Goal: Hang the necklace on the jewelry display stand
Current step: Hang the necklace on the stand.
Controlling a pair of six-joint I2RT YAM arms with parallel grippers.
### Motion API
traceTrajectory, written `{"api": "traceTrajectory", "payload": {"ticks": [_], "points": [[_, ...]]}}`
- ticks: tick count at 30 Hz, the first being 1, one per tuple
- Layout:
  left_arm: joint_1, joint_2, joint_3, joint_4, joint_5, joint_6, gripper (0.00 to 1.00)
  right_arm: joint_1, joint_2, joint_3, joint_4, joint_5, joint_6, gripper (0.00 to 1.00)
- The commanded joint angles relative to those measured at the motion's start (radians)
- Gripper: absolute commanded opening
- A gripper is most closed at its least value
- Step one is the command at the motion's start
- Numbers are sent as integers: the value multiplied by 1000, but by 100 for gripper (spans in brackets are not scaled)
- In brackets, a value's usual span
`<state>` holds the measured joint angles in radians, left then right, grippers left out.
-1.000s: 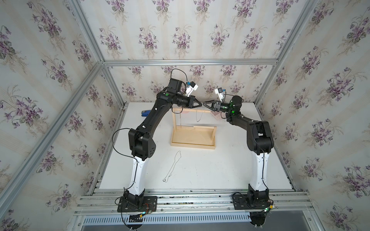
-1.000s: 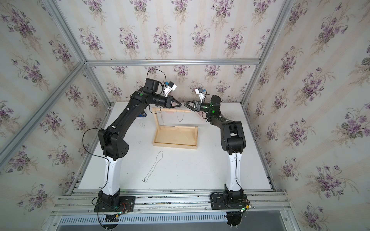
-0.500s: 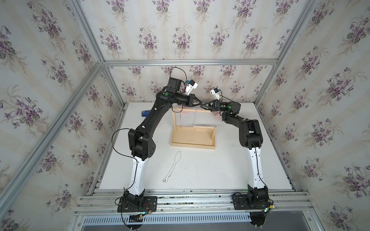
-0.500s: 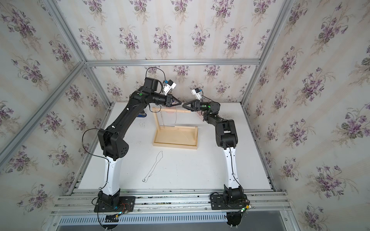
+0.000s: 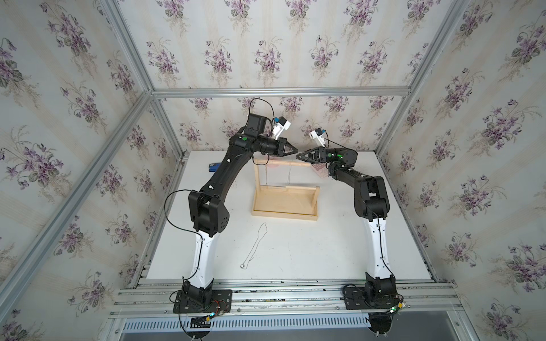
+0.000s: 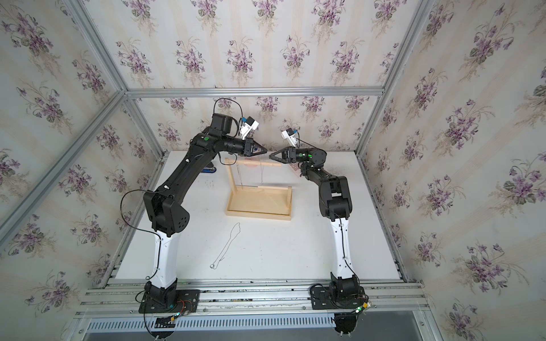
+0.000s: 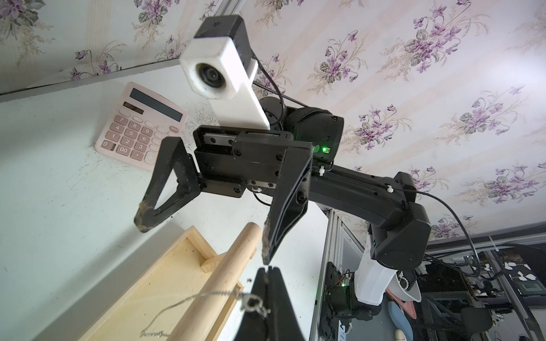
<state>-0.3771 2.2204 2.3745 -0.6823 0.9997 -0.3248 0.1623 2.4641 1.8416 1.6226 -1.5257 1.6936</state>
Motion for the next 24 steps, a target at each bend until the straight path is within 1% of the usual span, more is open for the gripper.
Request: {"api": "traceTrajectory", "payload": {"ticks": [1,8,19,24], "points": [[4,-7,5,21,8,-2,4,-1,-14,0,205,-116,66,100],[11,-7,2,32,4,-14,4,3,-33,-7,205,-149,58,100],[17,-4,-2,30,-48,-34,1,0,-45,-15,204,-148,57,100],[17,-5,-3,46,-39,-41,0,-20,-44,1,204,-148,66,100]]}}
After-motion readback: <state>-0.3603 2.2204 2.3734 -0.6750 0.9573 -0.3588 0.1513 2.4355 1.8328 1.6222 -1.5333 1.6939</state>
